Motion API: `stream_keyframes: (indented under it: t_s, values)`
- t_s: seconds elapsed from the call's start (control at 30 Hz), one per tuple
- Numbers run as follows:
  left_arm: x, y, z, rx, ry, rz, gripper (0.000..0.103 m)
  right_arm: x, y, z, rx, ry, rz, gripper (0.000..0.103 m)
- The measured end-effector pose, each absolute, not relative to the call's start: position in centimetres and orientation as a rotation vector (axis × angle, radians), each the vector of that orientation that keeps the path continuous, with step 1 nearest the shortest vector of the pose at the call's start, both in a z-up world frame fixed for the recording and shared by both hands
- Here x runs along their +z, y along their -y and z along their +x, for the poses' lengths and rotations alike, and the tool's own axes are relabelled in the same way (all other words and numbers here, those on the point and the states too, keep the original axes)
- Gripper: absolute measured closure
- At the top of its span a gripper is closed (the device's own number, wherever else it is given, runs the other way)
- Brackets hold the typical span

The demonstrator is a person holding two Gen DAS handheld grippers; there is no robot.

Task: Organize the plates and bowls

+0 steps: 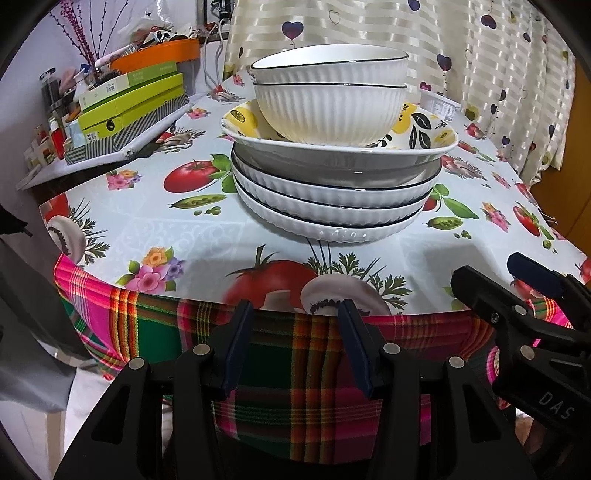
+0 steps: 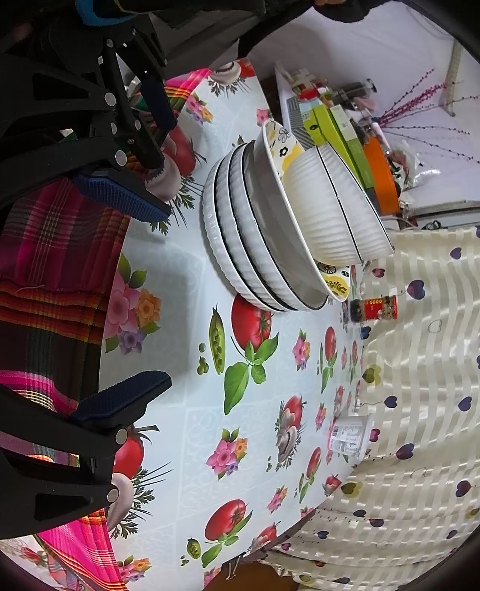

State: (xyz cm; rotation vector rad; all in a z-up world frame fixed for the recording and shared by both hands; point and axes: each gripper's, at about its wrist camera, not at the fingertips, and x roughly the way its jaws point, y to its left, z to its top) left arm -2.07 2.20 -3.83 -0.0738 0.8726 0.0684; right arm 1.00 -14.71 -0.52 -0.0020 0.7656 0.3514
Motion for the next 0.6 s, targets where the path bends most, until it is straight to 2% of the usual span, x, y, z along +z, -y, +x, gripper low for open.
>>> stream_keyframes:
  t_s: [0.6]
  values:
    - [-3.71, -1.93, -2.32, 0.073, -0.87, -0.065, 0.054, -0.4, 14.78, 0.89, 0.352, -0.762, 0.001, 0.019]
